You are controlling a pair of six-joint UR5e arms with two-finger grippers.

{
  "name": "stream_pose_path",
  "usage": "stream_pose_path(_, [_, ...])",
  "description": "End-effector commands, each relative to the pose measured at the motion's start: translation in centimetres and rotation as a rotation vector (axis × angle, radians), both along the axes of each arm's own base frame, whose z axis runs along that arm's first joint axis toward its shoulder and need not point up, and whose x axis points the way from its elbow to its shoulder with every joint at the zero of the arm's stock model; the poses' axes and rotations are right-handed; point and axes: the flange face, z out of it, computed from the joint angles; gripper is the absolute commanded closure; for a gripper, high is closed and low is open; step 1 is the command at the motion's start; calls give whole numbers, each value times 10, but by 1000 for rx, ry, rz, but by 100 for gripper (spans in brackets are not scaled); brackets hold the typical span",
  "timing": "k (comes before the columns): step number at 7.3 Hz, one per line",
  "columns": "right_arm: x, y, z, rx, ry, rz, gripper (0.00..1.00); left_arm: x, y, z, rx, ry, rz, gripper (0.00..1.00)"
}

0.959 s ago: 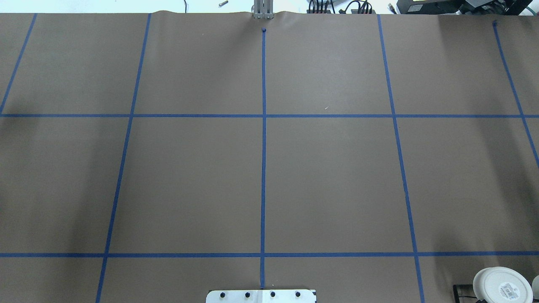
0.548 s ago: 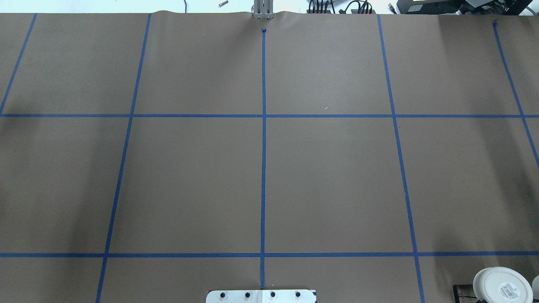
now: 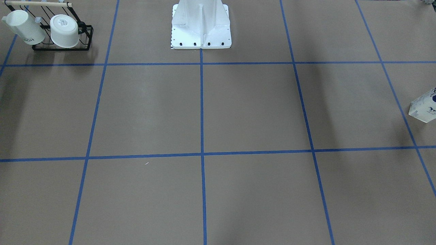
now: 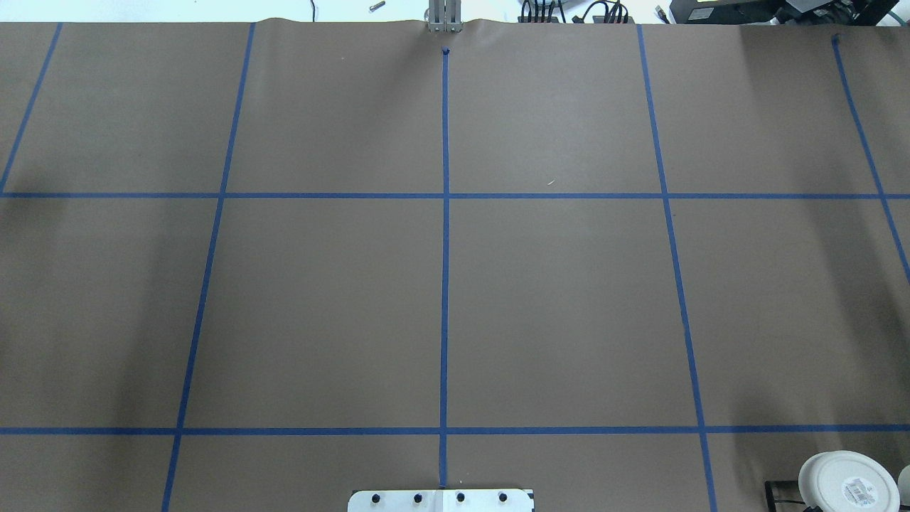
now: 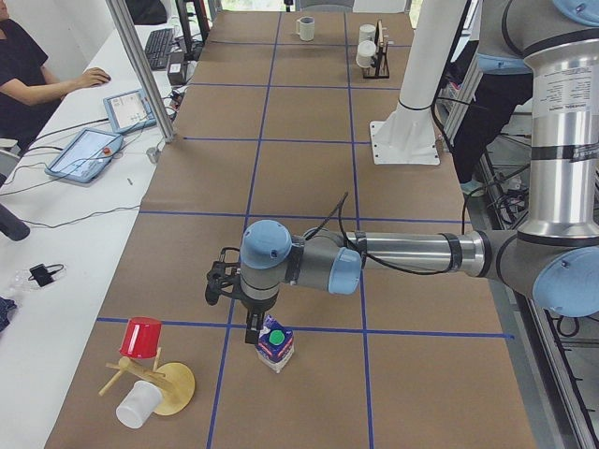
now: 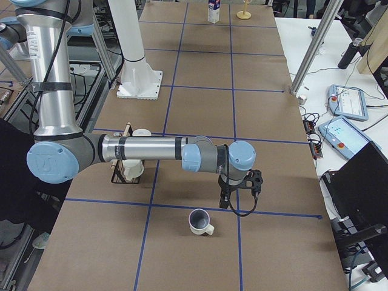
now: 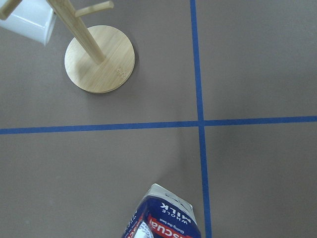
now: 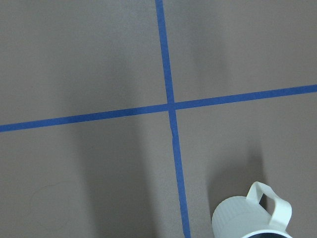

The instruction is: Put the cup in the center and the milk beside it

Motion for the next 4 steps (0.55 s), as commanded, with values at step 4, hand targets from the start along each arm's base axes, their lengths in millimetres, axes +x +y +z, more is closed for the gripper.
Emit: stream_pose_path(4, [10,59,57,83,115,-58,0,0,2,5,-6,8,2,2])
